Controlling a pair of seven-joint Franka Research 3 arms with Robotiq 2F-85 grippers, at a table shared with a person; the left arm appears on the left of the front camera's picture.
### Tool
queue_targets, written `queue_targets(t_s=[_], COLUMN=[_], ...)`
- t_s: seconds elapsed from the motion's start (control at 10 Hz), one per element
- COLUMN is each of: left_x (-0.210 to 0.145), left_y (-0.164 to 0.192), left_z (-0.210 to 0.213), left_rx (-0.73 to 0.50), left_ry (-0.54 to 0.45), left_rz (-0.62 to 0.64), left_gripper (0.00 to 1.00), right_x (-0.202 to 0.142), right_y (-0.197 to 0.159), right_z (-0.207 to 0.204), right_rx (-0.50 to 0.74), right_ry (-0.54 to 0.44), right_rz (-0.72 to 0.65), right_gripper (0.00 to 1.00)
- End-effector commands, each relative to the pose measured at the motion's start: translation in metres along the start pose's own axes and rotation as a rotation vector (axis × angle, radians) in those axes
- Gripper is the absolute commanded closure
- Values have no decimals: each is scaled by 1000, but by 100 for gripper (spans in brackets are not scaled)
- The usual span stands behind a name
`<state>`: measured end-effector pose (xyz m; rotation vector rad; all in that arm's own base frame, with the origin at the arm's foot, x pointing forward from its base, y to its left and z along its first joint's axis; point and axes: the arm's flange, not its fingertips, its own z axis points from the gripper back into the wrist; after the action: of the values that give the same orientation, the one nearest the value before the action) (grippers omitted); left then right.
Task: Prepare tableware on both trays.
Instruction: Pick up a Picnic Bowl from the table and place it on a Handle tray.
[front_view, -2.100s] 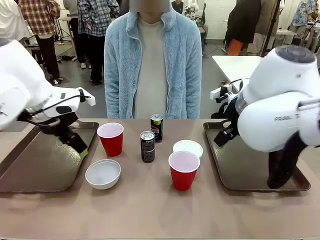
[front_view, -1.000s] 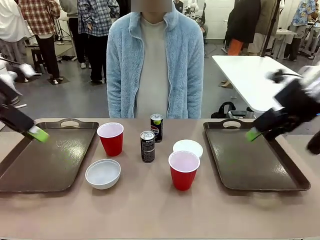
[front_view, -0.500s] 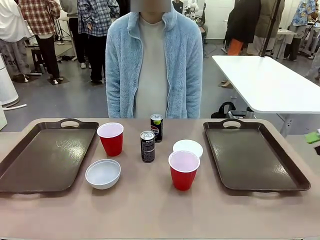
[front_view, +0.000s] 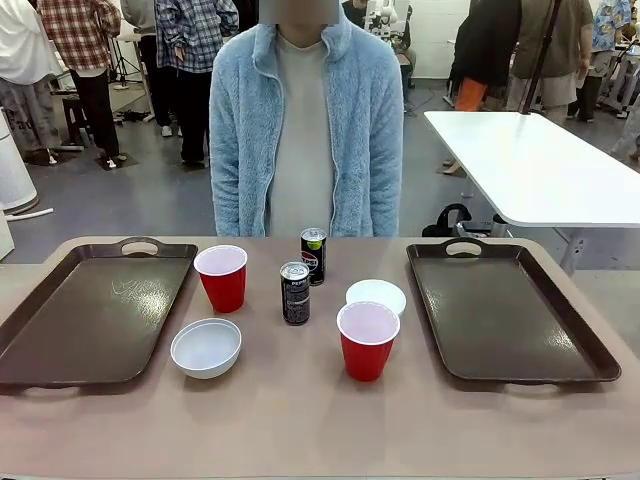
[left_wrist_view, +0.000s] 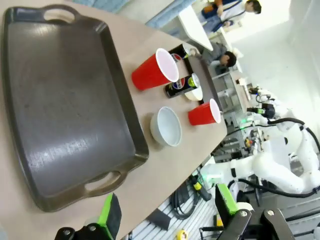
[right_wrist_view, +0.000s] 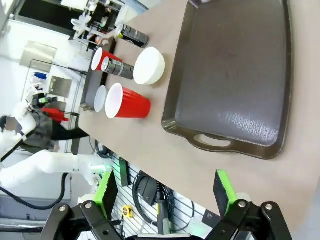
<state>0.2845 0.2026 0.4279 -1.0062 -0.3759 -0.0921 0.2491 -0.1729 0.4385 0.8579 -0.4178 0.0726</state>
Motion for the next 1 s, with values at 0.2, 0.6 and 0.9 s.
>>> queue_targets(t_s=[0.2,0.6,0.9], left_x=[6,6,6], left_y=[-1,-1,-1], left_z=[-3,-3,-3], left_rx=[-2,-2,-2], left_ry=[12,12,12], left_rz=[-6,-6,-6], left_gripper=[0,0,0], right_x=[1,1,1], right_y=[0,0,0], right_z=[-2,-2,-2], right_rx=[-10,-10,-10], right_ry=[14,14,14], right_rz=[4,4,4], right_gripper=[0,0,0])
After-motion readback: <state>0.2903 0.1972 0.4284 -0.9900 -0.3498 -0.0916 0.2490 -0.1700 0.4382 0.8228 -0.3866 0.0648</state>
